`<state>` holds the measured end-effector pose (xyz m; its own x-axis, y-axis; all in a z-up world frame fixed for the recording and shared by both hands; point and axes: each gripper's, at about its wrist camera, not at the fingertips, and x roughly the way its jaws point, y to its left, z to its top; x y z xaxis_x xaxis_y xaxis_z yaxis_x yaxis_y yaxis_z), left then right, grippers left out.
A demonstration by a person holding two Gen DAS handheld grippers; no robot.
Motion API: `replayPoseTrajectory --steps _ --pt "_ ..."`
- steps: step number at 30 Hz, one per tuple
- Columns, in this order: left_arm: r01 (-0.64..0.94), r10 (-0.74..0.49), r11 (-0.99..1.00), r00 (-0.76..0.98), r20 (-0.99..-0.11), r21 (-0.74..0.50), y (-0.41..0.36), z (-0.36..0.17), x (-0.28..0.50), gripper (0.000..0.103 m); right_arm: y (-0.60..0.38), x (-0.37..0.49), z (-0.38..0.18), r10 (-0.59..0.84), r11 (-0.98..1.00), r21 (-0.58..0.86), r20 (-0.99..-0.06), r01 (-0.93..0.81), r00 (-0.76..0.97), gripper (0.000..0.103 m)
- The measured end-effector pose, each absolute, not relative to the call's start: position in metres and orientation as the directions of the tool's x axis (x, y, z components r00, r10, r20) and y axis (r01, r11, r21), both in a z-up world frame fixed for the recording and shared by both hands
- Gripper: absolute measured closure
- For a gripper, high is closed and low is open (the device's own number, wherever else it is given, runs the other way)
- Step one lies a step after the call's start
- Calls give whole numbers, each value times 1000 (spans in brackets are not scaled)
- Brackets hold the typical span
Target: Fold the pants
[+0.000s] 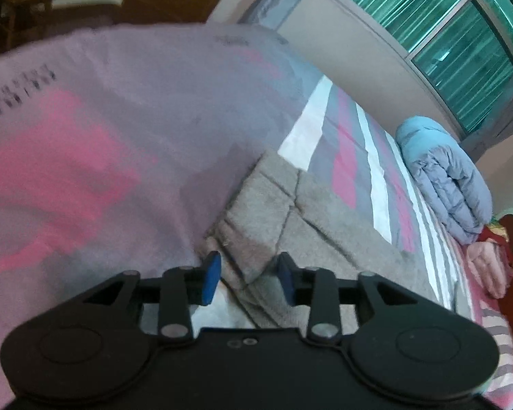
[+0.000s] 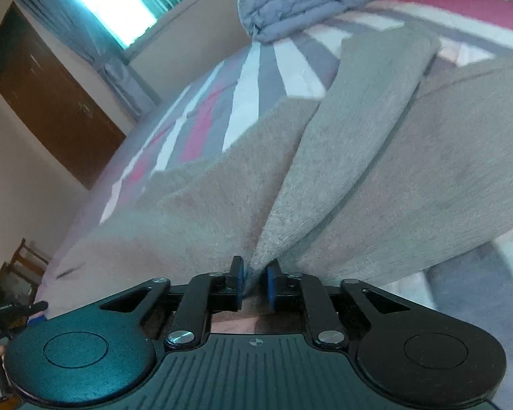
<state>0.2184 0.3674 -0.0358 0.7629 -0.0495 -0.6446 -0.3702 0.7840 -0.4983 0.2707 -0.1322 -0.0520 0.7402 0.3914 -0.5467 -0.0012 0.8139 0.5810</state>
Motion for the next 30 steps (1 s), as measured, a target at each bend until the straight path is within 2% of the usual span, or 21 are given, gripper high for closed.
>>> replayPoseTrajectory --steps 4,6,7,8,10,11,12,14,17,21,22,23,30 --pt "-329 -14 842 778 -628 -427 332 -10 215 75 -148 257 -36 319 832 554 -501 15 804 89" --pt "-294 -12 876 779 -626 -383 305 -4 224 62 -156 259 -29 289 832 554 -489 37 823 89" --pt "-280 3 898 774 -633 -338 287 -3 231 47 -157 262 -26 268 836 547 -493 55 828 89" --pt "-272 22 915 772 -635 -298 272 -4 236 40 -158 267 -24 254 838 542 -495 67 831 88" --pt "-254 44 940 752 -658 -227 244 -12 246 42 -158 276 -20 232 843 531 -497 81 836 73" --pt "-245 39 946 740 -672 -214 233 -19 250 42 -156 281 -18 210 853 514 -499 92 841 56" --pt "-236 31 950 724 -689 -206 224 -27 254 42 -157 285 -16 194 861 500 -499 97 845 48" --pt "-247 64 958 676 -734 -144 208 -47 259 42 -154 296 -13 171 879 466 -508 102 844 48" --pt "-247 148 968 690 -709 -39 188 -61 254 40 -146 322 -12 151 915 392 -551 95 821 48" --pt "-249 155 968 690 -707 -31 188 -62 251 39 -133 349 -26 103 965 250 -643 81 759 49" --pt "-243 149 969 688 -710 -33 188 -61 251 39 -131 350 -30 80 975 207 -657 77 749 53" --pt "-238 142 971 688 -712 -35 190 -60 251 39 -130 348 -33 52 984 164 -667 77 743 99" --pt "-235 131 971 699 -703 -53 190 -63 254 39 -177 269 -43 99 954 282 -627 106 773 101"
